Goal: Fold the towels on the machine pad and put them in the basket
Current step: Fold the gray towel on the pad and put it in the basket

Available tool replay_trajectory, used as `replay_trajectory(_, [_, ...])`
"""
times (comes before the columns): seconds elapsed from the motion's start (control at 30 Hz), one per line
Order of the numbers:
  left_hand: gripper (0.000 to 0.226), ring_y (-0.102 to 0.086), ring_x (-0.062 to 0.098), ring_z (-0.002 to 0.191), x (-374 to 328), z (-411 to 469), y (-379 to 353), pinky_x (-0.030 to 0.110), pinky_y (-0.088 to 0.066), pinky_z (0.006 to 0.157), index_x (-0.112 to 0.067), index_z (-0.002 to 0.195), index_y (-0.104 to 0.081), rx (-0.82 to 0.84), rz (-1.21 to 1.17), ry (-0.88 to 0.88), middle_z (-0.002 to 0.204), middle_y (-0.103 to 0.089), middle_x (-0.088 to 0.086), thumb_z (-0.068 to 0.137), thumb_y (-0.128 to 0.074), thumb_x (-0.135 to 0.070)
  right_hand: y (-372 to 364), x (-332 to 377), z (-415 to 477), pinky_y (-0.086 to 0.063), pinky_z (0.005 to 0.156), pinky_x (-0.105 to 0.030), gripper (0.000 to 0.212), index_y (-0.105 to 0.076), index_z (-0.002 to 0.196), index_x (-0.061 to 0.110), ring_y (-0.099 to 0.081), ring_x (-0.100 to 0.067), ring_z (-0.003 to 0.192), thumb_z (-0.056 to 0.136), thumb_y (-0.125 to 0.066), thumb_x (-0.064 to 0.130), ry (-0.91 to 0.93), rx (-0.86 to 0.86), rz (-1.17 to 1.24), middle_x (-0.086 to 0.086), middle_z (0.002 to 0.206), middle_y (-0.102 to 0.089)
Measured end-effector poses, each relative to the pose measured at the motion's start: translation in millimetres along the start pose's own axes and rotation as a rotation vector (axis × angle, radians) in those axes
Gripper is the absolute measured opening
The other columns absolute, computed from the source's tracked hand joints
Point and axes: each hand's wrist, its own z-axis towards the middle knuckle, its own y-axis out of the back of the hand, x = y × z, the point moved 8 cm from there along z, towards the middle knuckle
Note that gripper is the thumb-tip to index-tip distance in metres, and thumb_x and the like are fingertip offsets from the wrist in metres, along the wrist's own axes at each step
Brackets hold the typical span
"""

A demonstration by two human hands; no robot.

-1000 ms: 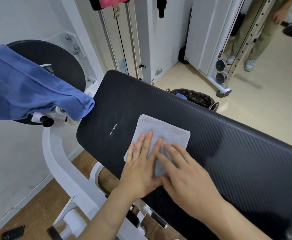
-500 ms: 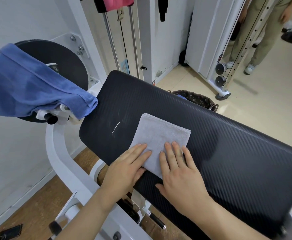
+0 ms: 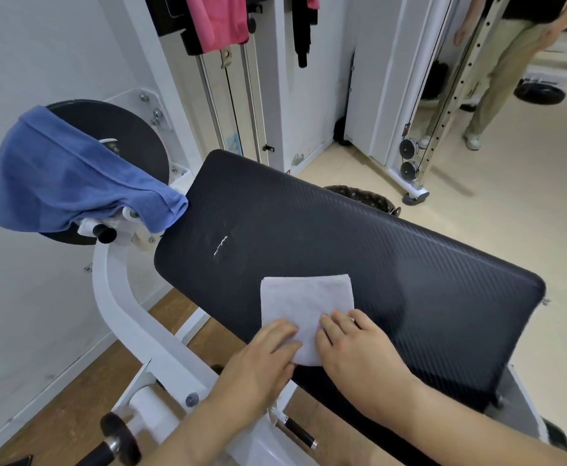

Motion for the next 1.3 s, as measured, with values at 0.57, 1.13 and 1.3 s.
replay_trajectory(0.57, [0.041,-0.057,0.008,0.100,-17,-9,-10,0.021,-0.047,0.084,-0.034,0.115,-0.063,0.233,-0.228,0.269,0.111,-0.062,-0.015,0.080,-0.059,-0.014,1,-30,-54,-0.035,0.063,-0.026,0.025,-0.062,0.100,0.027,-0.062,-0.015,0.083,0.085,-0.045,0.040,-0.226,0.150,0.590,0.006,0.091,-0.069])
replay_trajectory(1.13, [0.057,-0.053,0.007,0.089,13,0,20,0.016,-0.052,0.065,-0.037,0.114,-0.044,-0.342,-0.321,0.632,0.104,-0.049,-0.014,0.070,-0.080,-0.031,6,-61,-45,-0.024,0.044,-0.015,0.033,-0.036,0.108,0.028,-0.043,-0.004,0.058,0.089,-0.061,0.036,-0.696,-0.119,0.623,0.007,0.102,-0.035])
replay_trajectory(1.3, [0.058,-0.046,0.021,0.091,-48,9,13,0.036,-0.054,0.062,-0.023,0.108,-0.050,-0.301,0.189,0.085,0.108,-0.046,0.002,0.060,-0.082,-0.015,16,-54,-43,-0.040,0.052,-0.029,0.034,-0.050,0.095,0.022,-0.042,-0.021,0.076,0.072,-0.073,0.014,-0.563,-0.283,0.384,-0.003,0.095,-0.042])
